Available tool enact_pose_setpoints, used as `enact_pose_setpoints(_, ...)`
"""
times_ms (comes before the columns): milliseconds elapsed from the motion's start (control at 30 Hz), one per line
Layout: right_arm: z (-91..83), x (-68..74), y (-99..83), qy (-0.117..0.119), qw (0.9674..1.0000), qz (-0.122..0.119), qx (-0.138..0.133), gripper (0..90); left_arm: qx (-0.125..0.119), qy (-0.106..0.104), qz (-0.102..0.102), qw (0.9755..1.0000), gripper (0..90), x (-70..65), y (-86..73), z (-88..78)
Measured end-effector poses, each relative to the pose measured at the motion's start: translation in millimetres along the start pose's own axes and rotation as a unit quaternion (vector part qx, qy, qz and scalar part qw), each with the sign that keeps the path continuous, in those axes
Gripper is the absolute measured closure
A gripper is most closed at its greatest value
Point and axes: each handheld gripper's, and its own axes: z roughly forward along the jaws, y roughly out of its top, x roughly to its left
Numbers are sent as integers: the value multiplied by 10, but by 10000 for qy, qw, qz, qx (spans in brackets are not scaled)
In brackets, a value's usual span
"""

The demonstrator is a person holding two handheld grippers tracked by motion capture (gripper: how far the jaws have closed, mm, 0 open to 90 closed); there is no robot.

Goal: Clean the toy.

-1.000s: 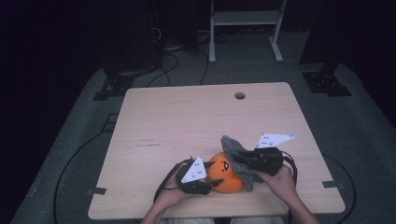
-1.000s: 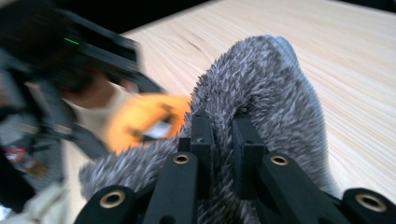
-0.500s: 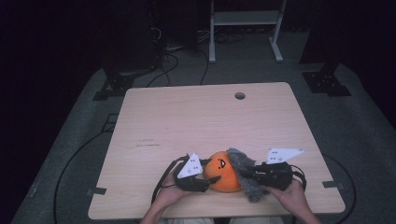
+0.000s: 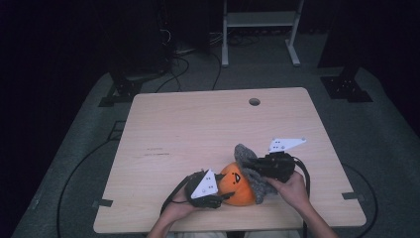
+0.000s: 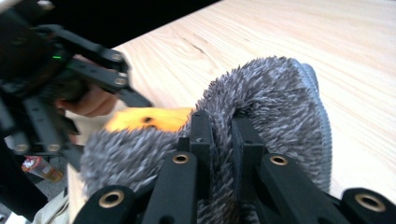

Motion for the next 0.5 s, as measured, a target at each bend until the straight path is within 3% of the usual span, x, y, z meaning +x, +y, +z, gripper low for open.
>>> enact_pose_setpoints(267,-148,-146,-166,-435,9987,83,265,804,-54,-29,5,10000,435,17,-31,-14)
enact_pose_setpoints(400,-238,-144,-305,-433,9985,145,308,804,-53,83,-189,9998,415,49,-49,-21)
enact_pose_setpoints(467,-276,-85,-337,-378,9988,109,282,804,-25,188,-219,9996,416,59,-48,-18)
enact_pose_setpoints(500,-294,-40,-339,-368,9990,44,257,804,-42,230,-333,9992,419,65,-47,-13)
